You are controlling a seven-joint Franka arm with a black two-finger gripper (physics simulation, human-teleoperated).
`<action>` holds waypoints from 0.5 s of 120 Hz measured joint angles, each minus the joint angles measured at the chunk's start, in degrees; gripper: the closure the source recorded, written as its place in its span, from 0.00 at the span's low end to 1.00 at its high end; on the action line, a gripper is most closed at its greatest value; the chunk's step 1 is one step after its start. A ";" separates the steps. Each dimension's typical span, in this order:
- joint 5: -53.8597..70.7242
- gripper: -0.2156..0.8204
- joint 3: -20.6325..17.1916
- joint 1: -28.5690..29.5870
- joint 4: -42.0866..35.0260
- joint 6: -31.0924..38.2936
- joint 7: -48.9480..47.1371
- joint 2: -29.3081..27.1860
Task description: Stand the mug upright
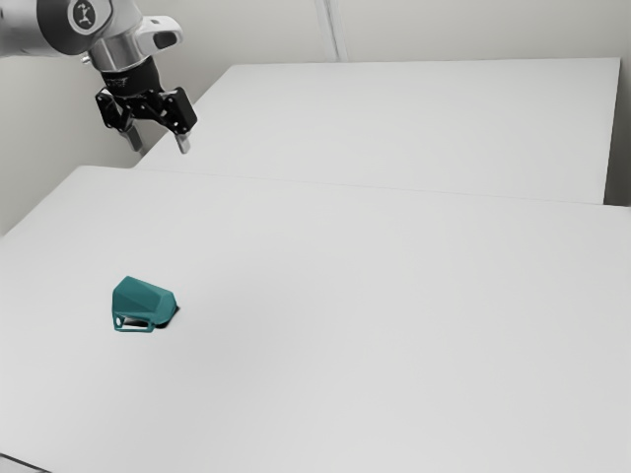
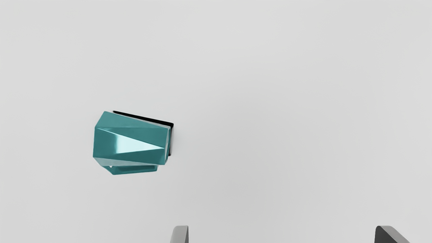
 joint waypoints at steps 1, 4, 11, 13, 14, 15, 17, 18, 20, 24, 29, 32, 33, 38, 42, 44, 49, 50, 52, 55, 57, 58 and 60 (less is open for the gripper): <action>0.00 0.21 0.00 0.01 0.00 0.02 0.02 0.01; 0.00 0.21 0.01 0.04 0.03 0.06 0.08 0.02; 0.01 0.21 0.01 0.09 0.03 0.10 0.22 -0.02; 0.01 0.21 0.01 0.10 0.02 0.09 0.26 -0.09; 0.01 0.21 0.01 0.10 0.01 0.09 0.28 -0.13; 0.01 0.21 0.01 0.10 0.01 0.08 0.30 -0.19; 0.00 0.21 0.01 0.10 0.00 0.07 0.33 -0.30; 0.00 0.21 0.01 0.10 0.00 0.05 0.35 -0.37; -0.01 0.21 0.01 0.09 0.00 0.00 0.39 -0.51; -0.03 0.21 0.01 0.04 -0.01 -0.09 0.46 -0.79; -0.05 0.21 0.01 -0.04 -0.23 -0.23 0.55 -1.14; -0.07 0.21 0.05 -0.12 -0.44 -0.31 0.63 -1.36; -0.08 0.21 0.06 -0.14 -0.50 -0.34 0.67 -1.42; -0.12 0.21 0.05 -0.12 -0.66 -0.46 0.82 -1.70; -0.15 0.21 0.08 0.00 -0.77 -0.55 0.94 -1.92; -0.16 0.21 0.09 0.12 -0.80 -0.60 1.01 -2.03; -0.20 0.21 0.09 0.66 -0.85 -0.75 1.30 -2.29; -0.21 0.21 0.08 0.81 -0.85 -0.77 1.38 -2.34; -0.23 0.21 0.06 1.17 -0.86 -0.81 1.55 -2.41; -0.37 0.21 0.08 1.79 -0.87 -0.85 1.85 -2.48; -0.54 0.21 0.08 2.30 -0.88 -0.87 2.07 -2.51; -0.63 0.21 0.08 2.57 -0.88 -0.88 2.20 -2.52; -0.80 0.21 0.09 3.14 -0.95 -0.88 2.46 -2.56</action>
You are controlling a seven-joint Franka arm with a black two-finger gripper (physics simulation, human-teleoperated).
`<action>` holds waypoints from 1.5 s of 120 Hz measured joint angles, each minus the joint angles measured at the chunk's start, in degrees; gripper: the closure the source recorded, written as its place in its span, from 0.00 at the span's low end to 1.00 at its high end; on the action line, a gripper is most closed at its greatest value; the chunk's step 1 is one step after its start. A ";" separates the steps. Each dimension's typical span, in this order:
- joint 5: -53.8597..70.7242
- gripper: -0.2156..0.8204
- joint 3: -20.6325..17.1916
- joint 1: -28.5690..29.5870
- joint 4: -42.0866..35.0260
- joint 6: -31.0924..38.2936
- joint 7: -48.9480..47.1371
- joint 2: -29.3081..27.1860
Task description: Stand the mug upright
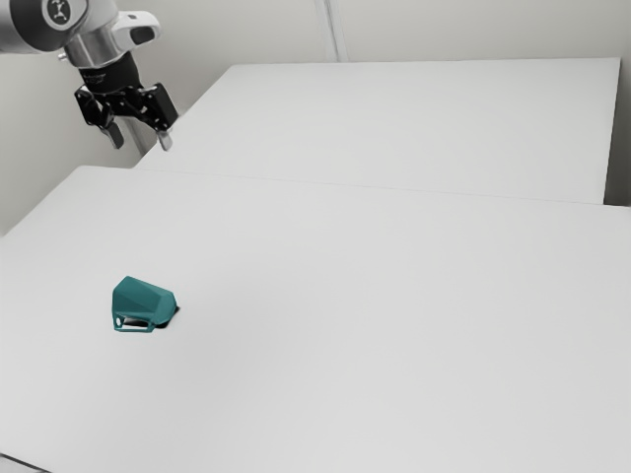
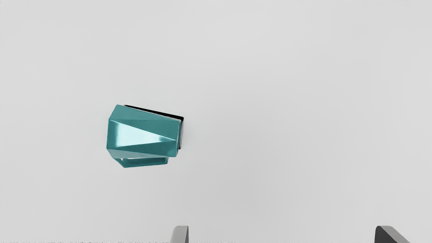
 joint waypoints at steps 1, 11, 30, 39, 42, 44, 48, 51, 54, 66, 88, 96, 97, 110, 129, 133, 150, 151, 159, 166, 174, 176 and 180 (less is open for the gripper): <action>-0.08 0.21 0.00 0.30 -0.05 0.00 0.13 -0.02; -0.95 0.21 -0.04 3.66 -1.24 0.38 1.80 -0.68; -5.55 0.21 0.20 9.46 -6.06 3.38 6.50 -2.23; -8.93 0.21 1.18 11.92 -9.12 5.45 9.50 -2.99; -10.10 0.21 1.35 13.11 -9.97 6.09 10.59 -3.13; -10.84 0.21 1.42 13.92 -10.52 6.51 11.32 -3.25; -12.28 0.21 1.52 15.51 -11.80 7.40 12.79 -3.60; -13.32 0.21 1.58 16.59 -12.72 8.03 13.90 -3.78; -14.28 0.21 1.58 17.61 -13.56 8.59 15.01 -3.95; -17.16 0.21 1.64 20.96 -16.96 10.52 19.25 -5.09; -21.31 0.21 1.68 27.41 -23.97 13.94 26.99 -5.76; -21.92 0.21 1.68 29.26 -25.59 14.84 29.53 -5.76; -21.98 0.21 1.68 29.45 -25.81 14.97 29.83 -5.76; -22.54 0.21 1.68 31.65 -27.92 16.54 33.70 -5.63; -26.21 0.21 2.23 34.37 -30.48 19.85 40.27 -3.98; -27.30 0.21 2.35 34.73 -30.83 20.55 41.78 -3.33; -31.43 0.21 2.49 36.41 -31.21 22.91 48.14 -0.93; -31.64 0.21 2.48 36.50 -31.21 23.02 48.50 -0.77; -33.33 0.21 2.48 37.08 -31.43 23.96 51.39 0.40; -35.03 0.21 2.49 37.47 -32.42 24.68 53.70 1.46; -37.64 0.21 2.50 37.97 -33.82 25.29 56.42 2.40; -38.39 0.21 2.49 38.11 -34.23 25.41 57.09 2.57; -39.81 0.21 2.49 38.39 -34.93 25.62 58.39 2.94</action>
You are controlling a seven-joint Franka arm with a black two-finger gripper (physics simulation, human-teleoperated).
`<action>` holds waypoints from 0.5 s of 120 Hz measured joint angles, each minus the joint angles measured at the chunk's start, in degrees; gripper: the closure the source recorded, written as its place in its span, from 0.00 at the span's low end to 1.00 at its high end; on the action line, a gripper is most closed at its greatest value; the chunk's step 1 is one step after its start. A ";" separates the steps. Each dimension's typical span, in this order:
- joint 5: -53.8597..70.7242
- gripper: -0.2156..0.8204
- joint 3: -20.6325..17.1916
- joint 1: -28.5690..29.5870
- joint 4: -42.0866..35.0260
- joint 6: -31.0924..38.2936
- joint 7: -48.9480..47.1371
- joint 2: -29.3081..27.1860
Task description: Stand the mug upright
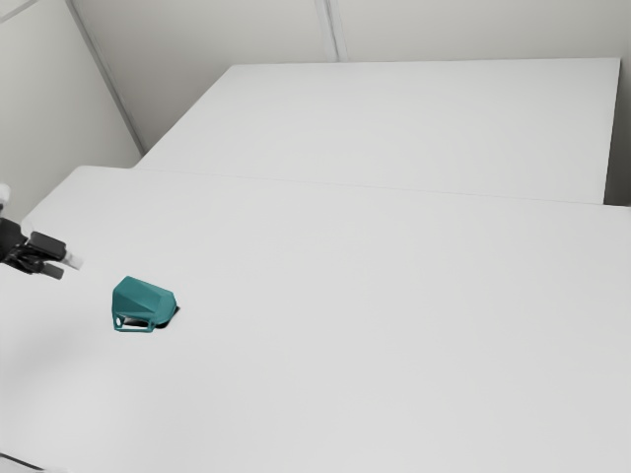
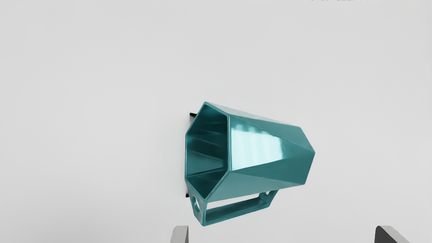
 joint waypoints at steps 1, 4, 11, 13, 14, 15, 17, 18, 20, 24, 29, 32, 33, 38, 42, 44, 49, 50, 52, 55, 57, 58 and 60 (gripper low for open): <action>-0.34 0.21 0.00 0.07 -0.14 0.05 0.31 0.09; -1.24 0.21 0.02 0.25 -0.47 0.17 1.23 0.40; -3.19 0.21 0.03 0.70 -1.37 0.40 3.23 1.12; -3.63 0.21 0.02 0.84 -1.60 0.47 3.77 1.26; -3.84 0.21 0.02 0.91 -1.70 0.49 4.03 1.34; -4.02 0.21 0.01 0.97 -1.78 0.52 4.29 1.42; -4.37 0.21 0.02 1.09 -1.91 0.56 4.80 1.54; -4.52 0.21 0.02 1.16 -1.96 0.58 5.05 1.61; -4.80 0.21 0.01 1.30 -2.05 0.63 5.54 1.74; -5.26 0.21 0.01 1.56 -2.15 0.70 6.47 2.10; -5.70 0.21 0.02 1.90 -2.22 0.77 7.57 2.63; -5.91 0.21 0.01 2.13 -2.24 0.81 8.20 2.93; -5.97 0.21 0.02 2.20 -2.24 0.82 8.40 3.01; -6.28 0.21 0.00 2.59 -2.26 0.88 9.39 3.47; -6.55 0.21 0.00 2.88 -2.24 0.93 10.16 3.88; -6.74 0.21 0.00 2.99 -2.23 0.95 10.54 4.09; -7.19 0.21 0.02 3.17 -2.20 1.00 11.46 4.64; -7.31 0.21 0.02 3.21 -2.19 1.00 11.63 4.78; -7.51 0.21 0.01 3.26 -2.16 1.01 11.98 5.02; -7.79 0.21 0.00 3.31 -2.14 1.02 12.48 5.36; -7.97 0.21 0.00 3.31 -2.13 1.03 12.80 5.57; -8.09 0.21 0.00 3.31 -2.12 1.02 12.95 5.69; -8.33 0.21 0.00 3.30 -2.12 1.01 13.25 5.90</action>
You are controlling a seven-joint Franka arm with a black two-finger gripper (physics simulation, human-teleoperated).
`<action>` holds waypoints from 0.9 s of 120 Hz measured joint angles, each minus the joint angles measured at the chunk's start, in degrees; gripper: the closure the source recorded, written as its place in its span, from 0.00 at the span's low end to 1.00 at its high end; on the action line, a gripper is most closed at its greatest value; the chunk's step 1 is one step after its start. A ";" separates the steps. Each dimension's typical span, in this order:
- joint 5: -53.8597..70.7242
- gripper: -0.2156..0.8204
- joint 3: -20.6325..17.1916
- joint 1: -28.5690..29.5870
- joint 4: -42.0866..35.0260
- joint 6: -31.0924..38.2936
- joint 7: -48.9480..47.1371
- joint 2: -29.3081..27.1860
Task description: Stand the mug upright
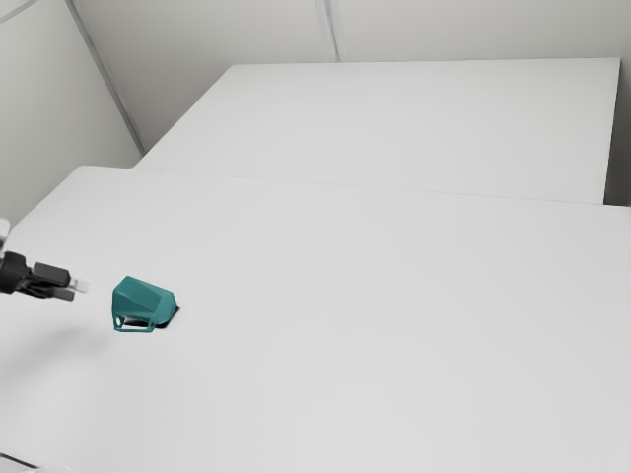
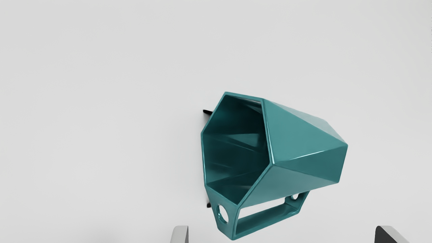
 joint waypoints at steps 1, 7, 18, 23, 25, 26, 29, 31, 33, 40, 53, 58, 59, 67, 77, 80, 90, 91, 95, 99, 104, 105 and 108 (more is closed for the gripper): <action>-0.15 0.21 0.00 0.00 0.00 -0.02 0.14 0.10; -1.24 0.21 0.04 -0.03 0.04 -0.43 0.75 0.52; -1.90 0.21 0.07 0.00 0.28 -2.89 0.30 0.78; -1.77 0.21 0.07 0.07 0.43 -4.17 -0.17 0.81; -1.74 0.21 0.08 0.13 0.46 -4.63 -0.35 0.83; -1.73 0.21 0.08 0.16 0.47 -4.85 -0.44 0.84; -1.70 0.21 0.07 0.24 0.50 -5.46 -0.70 0.85; -1.72 0.21 0.07 0.30 0.51 -5.83 -0.87 0.86; -1.73 0.21 0.06 0.36 0.52 -6.17 -1.04 0.86; -1.79 0.21 0.03 0.62 0.54 -7.33 -1.72 1.12; -1.94 0.21 0.01 1.14 1.08 -8.80 -2.82 2.64; -1.99 0.21 0.00 1.19 1.52 -9.16 -3.20 3.16; -1.99 0.21 0.00 1.20 1.59 -9.23 -3.27 3.26; -2.04 0.21 -0.01 1.20 2.35 -9.67 -3.82 4.02; -2.02 0.21 -0.01 1.20 3.69 -10.08 -4.43 5.02; -2.02 0.21 -0.04 1.21 4.35 -10.17 -4.59 5.57; -2.02 0.21 -0.13 1.17 6.69 -10.44 -5.11 7.56; -2.03 0.21 -0.14 1.16 6.87 -10.48 -5.16 7.73; -2.03 0.21 -0.22 1.15 7.94 -10.67 -5.38 8.47; -1.99 0.21 -0.35 1.14 8.90 -10.83 -5.65 9.07; -1.96 0.21 -0.46 1.11 9.87 -11.09 -5.97 9.81; -1.96 0.21 -0.48 1.12 10.09 -11.18 -6.04 10.01; -1.94 0.21 -0.53 1.11 10.93 -11.54 -6.23 10.68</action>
